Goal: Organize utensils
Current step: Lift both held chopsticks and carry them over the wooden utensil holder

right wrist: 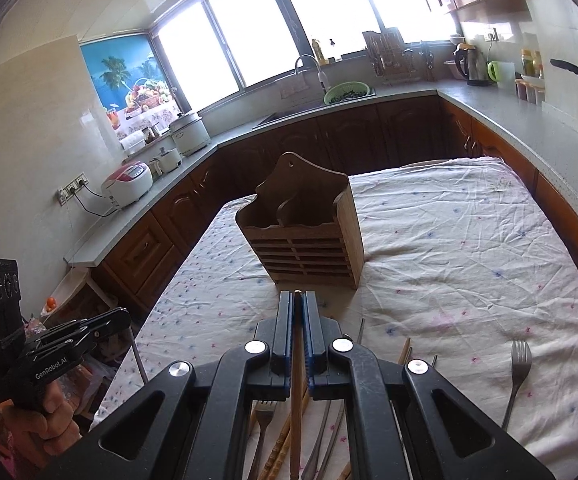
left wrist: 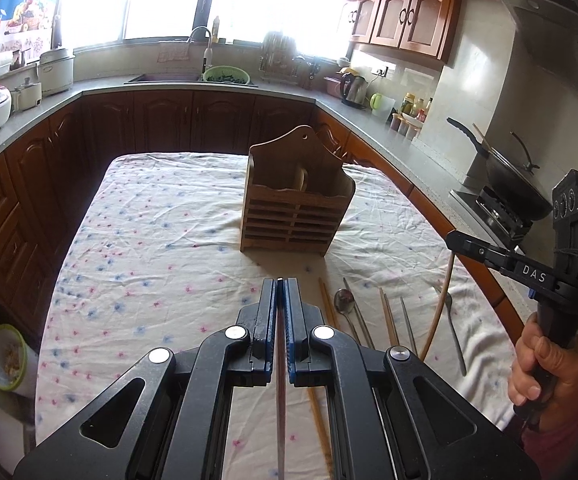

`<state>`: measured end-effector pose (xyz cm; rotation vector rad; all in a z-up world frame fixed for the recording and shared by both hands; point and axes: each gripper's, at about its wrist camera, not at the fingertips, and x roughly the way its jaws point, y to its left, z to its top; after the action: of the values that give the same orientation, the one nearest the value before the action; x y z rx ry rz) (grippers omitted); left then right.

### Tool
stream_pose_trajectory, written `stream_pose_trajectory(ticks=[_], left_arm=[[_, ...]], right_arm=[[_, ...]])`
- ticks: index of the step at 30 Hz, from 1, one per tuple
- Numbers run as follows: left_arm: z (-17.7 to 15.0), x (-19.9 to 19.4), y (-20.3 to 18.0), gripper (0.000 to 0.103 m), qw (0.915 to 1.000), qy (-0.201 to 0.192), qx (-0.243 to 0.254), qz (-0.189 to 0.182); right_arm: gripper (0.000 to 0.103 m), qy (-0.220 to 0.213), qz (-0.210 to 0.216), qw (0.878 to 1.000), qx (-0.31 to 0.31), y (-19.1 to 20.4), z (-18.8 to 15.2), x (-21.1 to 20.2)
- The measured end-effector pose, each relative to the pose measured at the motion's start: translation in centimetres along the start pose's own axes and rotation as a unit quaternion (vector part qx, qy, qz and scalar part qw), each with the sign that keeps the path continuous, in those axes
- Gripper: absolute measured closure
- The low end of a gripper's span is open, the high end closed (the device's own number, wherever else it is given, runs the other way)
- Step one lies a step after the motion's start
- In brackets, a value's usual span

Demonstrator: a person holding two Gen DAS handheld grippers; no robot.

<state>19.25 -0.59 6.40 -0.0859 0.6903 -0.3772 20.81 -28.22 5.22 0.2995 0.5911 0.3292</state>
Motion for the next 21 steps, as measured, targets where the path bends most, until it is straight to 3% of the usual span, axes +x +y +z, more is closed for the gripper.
stream_pose_trajectory(ticks=[21], left_arm=[[4.4, -2.7, 0.0, 0.100, 0.9967, -0.081, -0.007, -0.009]], right_arm=[[0.099, -0.076, 0.012, 0.997, -0.016, 1.5, 3.7, -2.7]])
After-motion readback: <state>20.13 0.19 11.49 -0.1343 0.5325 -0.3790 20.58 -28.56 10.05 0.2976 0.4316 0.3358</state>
